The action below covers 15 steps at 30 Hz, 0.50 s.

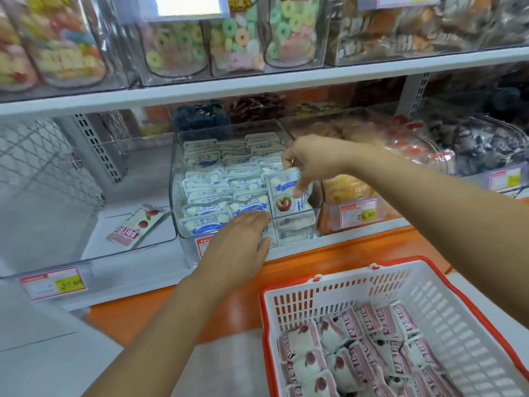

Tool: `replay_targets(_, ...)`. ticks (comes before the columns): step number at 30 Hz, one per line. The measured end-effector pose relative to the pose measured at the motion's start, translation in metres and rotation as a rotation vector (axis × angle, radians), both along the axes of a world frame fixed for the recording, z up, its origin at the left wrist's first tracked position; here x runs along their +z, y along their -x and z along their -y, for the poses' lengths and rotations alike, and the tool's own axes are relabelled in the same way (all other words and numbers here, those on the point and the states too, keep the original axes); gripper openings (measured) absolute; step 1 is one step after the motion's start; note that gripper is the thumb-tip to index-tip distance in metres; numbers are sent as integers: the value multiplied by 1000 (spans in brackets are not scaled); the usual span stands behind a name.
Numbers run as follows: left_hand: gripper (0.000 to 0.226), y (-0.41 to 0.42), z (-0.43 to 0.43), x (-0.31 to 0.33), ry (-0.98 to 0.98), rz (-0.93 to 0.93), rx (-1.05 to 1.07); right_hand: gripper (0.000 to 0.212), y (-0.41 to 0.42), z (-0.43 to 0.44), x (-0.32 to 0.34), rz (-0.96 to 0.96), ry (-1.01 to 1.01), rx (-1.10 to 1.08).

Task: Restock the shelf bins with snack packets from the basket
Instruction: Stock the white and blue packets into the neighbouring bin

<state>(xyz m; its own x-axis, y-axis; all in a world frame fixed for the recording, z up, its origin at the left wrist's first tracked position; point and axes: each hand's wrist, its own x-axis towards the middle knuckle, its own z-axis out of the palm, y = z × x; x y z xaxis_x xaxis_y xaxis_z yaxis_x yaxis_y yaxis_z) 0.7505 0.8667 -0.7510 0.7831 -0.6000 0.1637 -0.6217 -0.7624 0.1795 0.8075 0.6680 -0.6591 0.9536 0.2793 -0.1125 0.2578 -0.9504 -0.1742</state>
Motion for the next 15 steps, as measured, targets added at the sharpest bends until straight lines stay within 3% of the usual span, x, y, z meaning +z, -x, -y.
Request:
replay_targets(3, 51, -1, 0, -2, 3, 3, 8, 41, -1, -6, -15, -63, 94, 7)
replay_targets(8, 52, -1, 0, -4, -2, 9, 7, 33, 4, -17, -34, -10, 342, 4)
replay_targets(13, 51, 5, -2, -4, 51, 19, 13, 20, 4, -24, -36, 6, 423, -54)
replay_targets(15, 48, 9, -4, -5, 113, 22, 15, 31, 7, -20, -43, 73, 384, -40)
